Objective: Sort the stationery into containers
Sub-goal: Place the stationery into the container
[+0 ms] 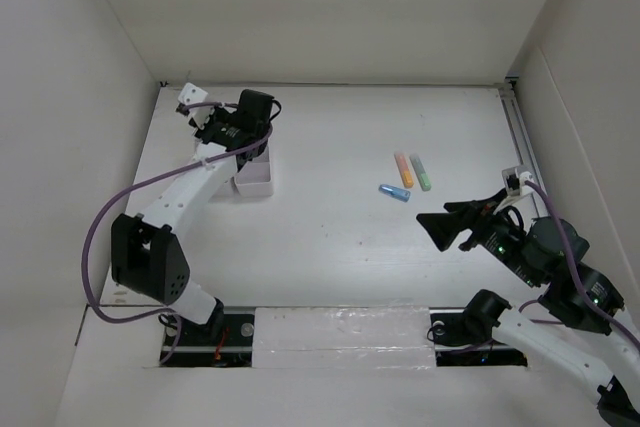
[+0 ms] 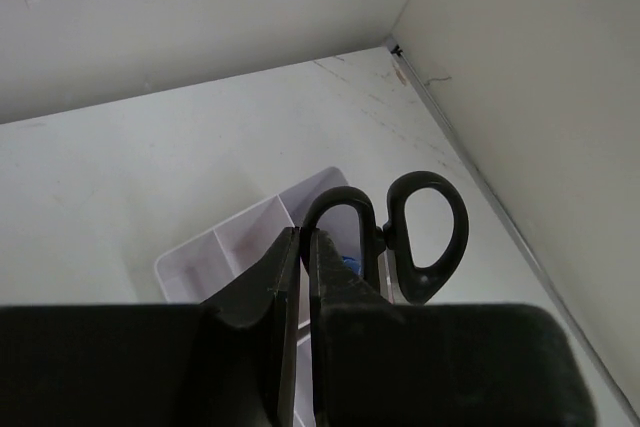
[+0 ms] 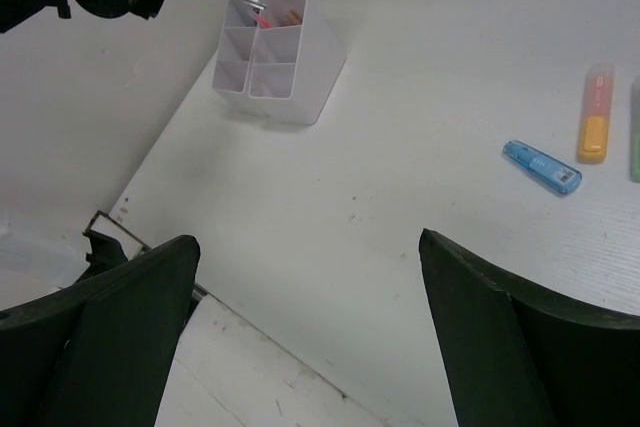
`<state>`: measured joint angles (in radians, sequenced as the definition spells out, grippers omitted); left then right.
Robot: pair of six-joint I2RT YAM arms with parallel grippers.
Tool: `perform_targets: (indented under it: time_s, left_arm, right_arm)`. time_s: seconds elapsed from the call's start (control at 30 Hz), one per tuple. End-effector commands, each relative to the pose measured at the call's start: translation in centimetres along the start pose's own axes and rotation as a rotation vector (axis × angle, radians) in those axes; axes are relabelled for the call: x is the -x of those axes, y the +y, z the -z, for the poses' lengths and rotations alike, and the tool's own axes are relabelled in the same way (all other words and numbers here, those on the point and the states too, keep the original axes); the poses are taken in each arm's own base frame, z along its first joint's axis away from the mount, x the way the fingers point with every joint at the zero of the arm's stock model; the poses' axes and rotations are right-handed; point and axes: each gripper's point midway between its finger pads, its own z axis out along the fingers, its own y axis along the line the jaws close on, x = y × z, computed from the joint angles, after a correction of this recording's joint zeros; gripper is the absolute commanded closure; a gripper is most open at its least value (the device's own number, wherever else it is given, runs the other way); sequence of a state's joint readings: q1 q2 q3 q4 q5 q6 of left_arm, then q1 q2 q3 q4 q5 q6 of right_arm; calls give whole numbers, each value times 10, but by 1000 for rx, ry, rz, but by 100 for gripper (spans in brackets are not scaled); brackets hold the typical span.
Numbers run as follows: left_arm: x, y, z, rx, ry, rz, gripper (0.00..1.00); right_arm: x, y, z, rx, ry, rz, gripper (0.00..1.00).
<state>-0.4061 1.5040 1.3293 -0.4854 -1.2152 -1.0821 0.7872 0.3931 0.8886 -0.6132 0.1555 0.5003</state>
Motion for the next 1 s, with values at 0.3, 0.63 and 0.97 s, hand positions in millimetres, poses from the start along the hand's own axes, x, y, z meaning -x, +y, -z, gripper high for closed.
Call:
perform_targets:
  time_s: [0.3, 0.63, 0.97]
  left_arm:
    - [-2, -13, -6, 22, -49, 20, 100]
    - [-28, 7, -9, 51, -18, -20, 100]
    - [-41, 13, -11, 55, -7, -50, 100]
  right_arm:
    - [13, 11, 2, 44, -36, -2, 3]
    - [11, 11, 0, 44, -37, -3, 3]
    - [7, 11, -1, 48, -25, -1, 3]
